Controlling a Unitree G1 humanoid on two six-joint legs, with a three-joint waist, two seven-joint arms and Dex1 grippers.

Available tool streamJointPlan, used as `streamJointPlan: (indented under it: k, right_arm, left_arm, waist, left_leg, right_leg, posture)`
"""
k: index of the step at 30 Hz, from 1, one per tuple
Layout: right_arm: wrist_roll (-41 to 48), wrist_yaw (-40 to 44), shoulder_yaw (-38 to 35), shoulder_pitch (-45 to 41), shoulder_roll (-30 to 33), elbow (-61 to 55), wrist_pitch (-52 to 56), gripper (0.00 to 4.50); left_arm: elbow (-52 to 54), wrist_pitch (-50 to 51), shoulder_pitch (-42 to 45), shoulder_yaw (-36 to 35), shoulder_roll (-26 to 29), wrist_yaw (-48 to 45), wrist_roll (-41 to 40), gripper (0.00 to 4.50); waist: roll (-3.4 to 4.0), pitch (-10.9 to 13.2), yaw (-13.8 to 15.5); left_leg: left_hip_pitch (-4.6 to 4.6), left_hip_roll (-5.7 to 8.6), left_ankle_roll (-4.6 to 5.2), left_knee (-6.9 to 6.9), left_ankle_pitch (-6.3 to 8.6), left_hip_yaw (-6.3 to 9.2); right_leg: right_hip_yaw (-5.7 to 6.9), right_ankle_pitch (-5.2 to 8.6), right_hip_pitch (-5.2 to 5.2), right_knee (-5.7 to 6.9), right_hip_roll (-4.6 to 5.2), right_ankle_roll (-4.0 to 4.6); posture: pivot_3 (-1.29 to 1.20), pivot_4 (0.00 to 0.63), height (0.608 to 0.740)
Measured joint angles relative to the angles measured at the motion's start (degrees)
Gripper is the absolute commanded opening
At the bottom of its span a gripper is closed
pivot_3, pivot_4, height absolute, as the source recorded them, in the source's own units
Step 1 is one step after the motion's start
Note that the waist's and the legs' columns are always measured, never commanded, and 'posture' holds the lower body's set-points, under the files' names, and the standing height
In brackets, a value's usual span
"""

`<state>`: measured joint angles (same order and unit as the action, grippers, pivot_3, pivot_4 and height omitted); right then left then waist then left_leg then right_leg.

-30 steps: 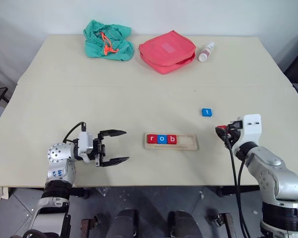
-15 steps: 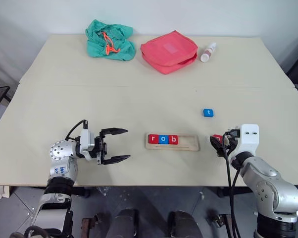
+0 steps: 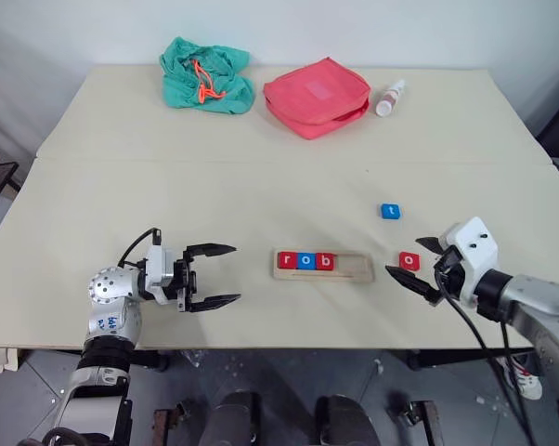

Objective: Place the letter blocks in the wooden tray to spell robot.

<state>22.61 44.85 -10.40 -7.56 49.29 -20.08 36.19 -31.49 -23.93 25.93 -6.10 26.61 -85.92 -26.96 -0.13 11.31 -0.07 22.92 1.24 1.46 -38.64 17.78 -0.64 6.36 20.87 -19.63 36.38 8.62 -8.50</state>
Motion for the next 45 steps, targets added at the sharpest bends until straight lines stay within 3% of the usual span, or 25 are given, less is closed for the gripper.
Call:
streamJointPlan:
  k: [4, 15, 19, 25, 33, 38, 45]
  right_arm:
    - [-4.8, 11.9, 7.7, -10.5, 6.5, 14.3, -9.2, 4.43]
    - [-15.1, 26.5, 18.8, -23.9, 6.9, 38.8, -22.5, 4.43]
    - [-16.8, 27.9, 19.3, -26.0, 5.9, 42.1, -25.0, 3.48]
    - [-17.1, 28.3, 19.2, -26.0, 4.7, 41.6, -25.0, 1.46]
    - [-16.6, 27.2, 18.7, -25.9, 4.3, 35.6, -20.6, 1.45]
    - [-12.3, 28.7, 18.7, -28.3, 3.4, 23.2, -12.2, 1.45]
    - [-12.5, 28.0, 23.6, -29.9, -2.0, 19.1, -8.9, 1.45]
  left_arm:
    - [0.6, -0.2, -0.6, -0.5, 0.3, 0.1, 0.0, 4.5]
    - [6.5, 0.0, -6.1, -1.8, 1.0, 2.5, 0.0, 4.5]
    - [8.3, 0.3, -8.1, -2.3, 1.5, 3.6, 0.0, 4.5]
    - [9.1, 0.9, -8.4, -2.3, 1.5, 4.5, 0.0, 4.5]
    - [10.2, 1.0, -8.5, -2.3, 1.5, 4.6, 0.0, 4.5]
    - [9.8, 1.1, -7.0, -2.2, 1.5, 4.4, 0.0, 4.5]
    - [8.1, 1.0, -6.3, -2.1, 1.3, 4.5, 0.1, 4.5]
  waist:
    - [0.0, 0.0, -0.2]
    - [0.0, 0.0, -0.1]
    - [0.0, 0.0, 0.0]
    - [-0.01, 0.0, -0.1]
    - [0.0, 0.0, -0.1]
    - [0.03, 0.0, 0.0]
    - [0.02, 0.0, 0.0]
  left_leg:
    - [0.01, -0.05, 0.0, -0.02, 0.0, -0.04]
    - [0.16, -0.07, 0.01, -0.09, 0.01, 0.09]
    - [0.16, -0.07, 0.01, -0.16, 0.01, 0.14]
    - [0.15, -0.09, 0.01, -0.31, 0.01, 0.13]
    - [0.16, -0.1, 0.01, -0.3, 0.01, 0.1]
    - [0.2, -0.1, 0.0, -0.31, 0.01, 0.16]
    - [0.23, -0.05, 0.0, -0.31, 0.01, 0.21]
  right_leg:
    - [0.05, 0.0, 0.05, -0.2, -0.02, 0.0]
    - [0.28, 0.0, 0.07, -0.3, 0.01, 0.0]
    - [0.3, 0.0, 0.13, -0.31, 0.01, 0.0]
    - [0.3, 0.0, 0.2, -0.31, 0.0, 0.0]
    - [0.27, 0.0, 0.14, -0.29, 0.0, 0.0]
    - [0.28, 0.0, 0.13, -0.29, -0.01, 0.0]
    - [0.29, 0.0, 0.12, -0.27, 0.0, 0.0]
  posture:
    - [0.0, 0.15, 0.74]
    - [0.0, 0.15, 0.74]
    - [0.0, 0.15, 0.74]
    - [0.0, 0.15, 0.74]
    - [0.0, 0.15, 0.74]
    - [0.0, 0.15, 0.74]
    - [0.0, 0.15, 0.74]
